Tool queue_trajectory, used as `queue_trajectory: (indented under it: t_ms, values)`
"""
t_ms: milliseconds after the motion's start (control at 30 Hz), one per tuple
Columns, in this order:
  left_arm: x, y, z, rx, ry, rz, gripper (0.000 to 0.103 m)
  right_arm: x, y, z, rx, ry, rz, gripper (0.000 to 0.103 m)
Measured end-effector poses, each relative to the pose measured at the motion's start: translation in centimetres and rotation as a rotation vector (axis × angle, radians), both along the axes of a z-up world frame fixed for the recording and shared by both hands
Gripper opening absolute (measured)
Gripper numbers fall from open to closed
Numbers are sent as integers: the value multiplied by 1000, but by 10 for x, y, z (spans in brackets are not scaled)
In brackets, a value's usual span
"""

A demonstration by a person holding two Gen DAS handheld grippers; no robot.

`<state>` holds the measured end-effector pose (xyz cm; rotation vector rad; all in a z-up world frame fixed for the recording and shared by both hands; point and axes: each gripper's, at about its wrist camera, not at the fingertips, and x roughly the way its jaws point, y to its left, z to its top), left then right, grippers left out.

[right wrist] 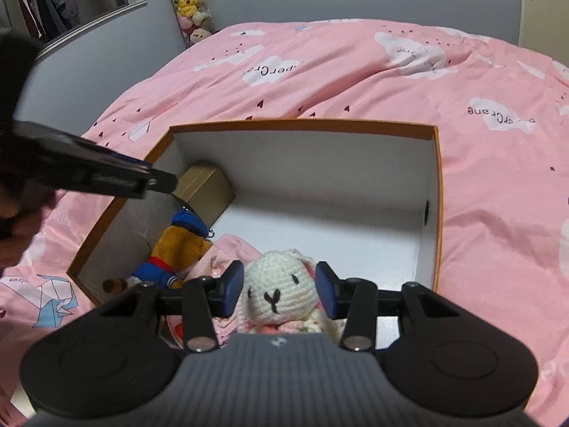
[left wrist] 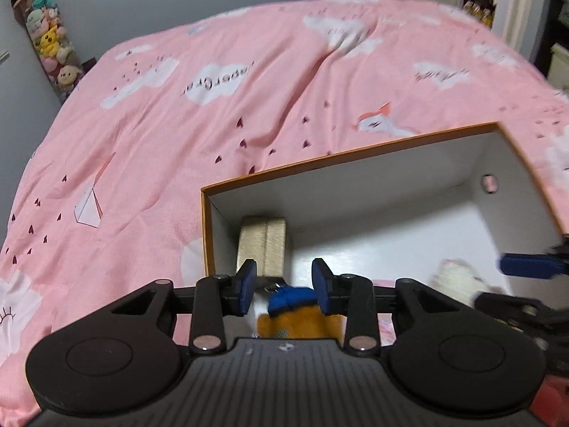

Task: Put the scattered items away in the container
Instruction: 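Release the bunny into the box with right tool while left tool lowers and releases the kraft box, then move both tools back to the items beside the orange box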

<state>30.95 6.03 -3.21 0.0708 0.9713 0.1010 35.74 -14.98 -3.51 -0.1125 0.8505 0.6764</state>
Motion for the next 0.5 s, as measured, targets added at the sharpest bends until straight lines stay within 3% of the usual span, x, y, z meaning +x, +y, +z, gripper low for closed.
queue_trajectory:
  t_ms: [133, 200, 367, 500]
  values:
    - [-37, -7, 22, -30, -68, -32, 39, -21, -5, 12, 60, -54, 17, 48]
    - [-53, -9, 30, -51, -90, -36, 39, -33, -7, 18, 77, -74, 22, 54]
    - [-94, -15, 46, -85, -129, -74, 39, -72, -13, 34, 81, -155, 25, 53]
    - [-130, -24, 49, -75, -144, -131, 40, -104, -20, 36, 97, -164, 37, 52]
